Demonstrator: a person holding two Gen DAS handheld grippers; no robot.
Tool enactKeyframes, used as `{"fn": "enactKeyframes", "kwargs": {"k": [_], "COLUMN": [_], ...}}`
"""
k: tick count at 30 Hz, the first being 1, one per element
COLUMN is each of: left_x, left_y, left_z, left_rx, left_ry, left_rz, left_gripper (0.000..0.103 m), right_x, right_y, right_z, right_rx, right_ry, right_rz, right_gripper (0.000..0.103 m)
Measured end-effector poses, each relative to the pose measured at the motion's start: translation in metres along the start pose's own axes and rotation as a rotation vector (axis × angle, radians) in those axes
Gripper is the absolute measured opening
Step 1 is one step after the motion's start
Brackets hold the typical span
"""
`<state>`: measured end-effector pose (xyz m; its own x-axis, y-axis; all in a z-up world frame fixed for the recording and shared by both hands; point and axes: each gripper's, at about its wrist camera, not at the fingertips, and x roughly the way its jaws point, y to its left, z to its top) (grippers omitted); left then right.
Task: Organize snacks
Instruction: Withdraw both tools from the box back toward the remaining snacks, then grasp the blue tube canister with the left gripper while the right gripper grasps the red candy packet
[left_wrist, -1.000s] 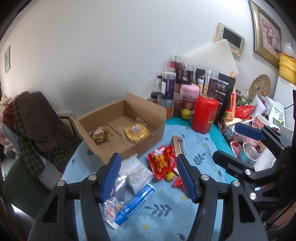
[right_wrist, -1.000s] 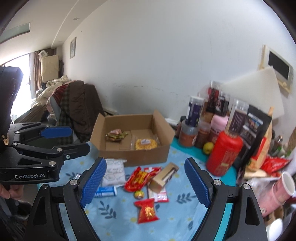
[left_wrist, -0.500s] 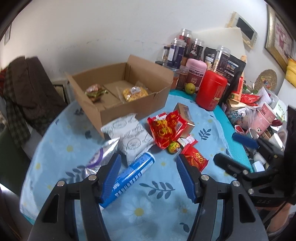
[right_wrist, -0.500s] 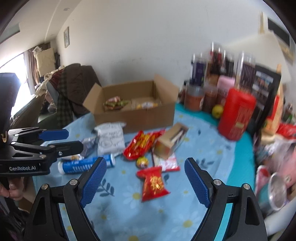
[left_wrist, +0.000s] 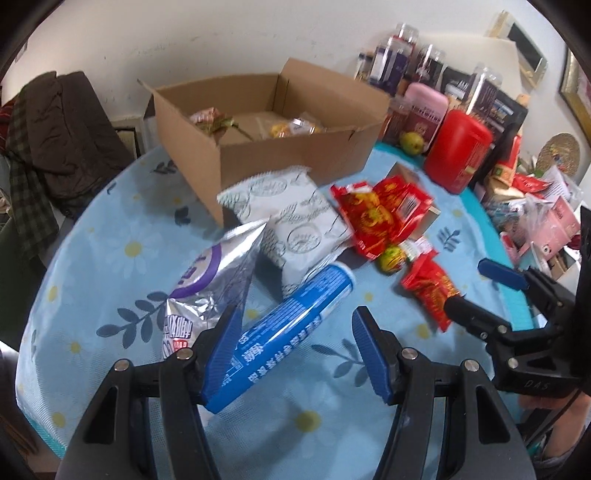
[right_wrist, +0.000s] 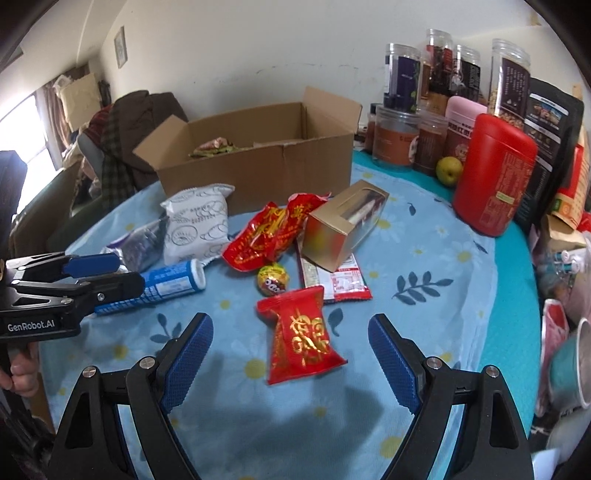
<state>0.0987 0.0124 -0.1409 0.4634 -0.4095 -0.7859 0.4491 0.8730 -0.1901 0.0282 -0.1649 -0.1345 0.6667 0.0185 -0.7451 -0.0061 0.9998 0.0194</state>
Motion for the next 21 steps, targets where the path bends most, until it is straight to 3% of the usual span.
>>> {"fn": "enactKeyframes", "kwargs": {"k": [12, 14, 17, 19, 21], "left_x": [0.023, 0.025, 0.025, 0.025, 0.022], "left_y": [-0.015, -0.02, -0.025, -0.026, -0.032], "left_z": [-0.007, -0.009, -0.011, -0.013, -0.017], "left_rx": [0.101, 0.137, 0.143, 0.12, 0.124], "left_ry": [0.086, 0.089, 0.105, 0.126, 0.134], "left_rz": [0.076, 0.115, 0.114, 0.073, 0.06], "left_gripper": [0.062, 0.059, 0.039, 0.034, 0.029], "right_x": [0.034, 0.04, 0.044, 0.04, 0.034], "right_y": [-0.004, -0.006, -0.008, -0.01, -0.012], "right_z": [0.003, 0.001, -0.003, -0.005, -0.007], "right_rx": [-0.038, -0.032, -0.023, -0.019, -0.02], "right_ry": [0.091, 0.119, 0.15, 0.133, 0.129], "right_rz": [-0.016, -0.01, 0.011, 0.003, 0.015], "right_gripper": [0.086, 0.072, 0.046, 0.037, 0.035]}}
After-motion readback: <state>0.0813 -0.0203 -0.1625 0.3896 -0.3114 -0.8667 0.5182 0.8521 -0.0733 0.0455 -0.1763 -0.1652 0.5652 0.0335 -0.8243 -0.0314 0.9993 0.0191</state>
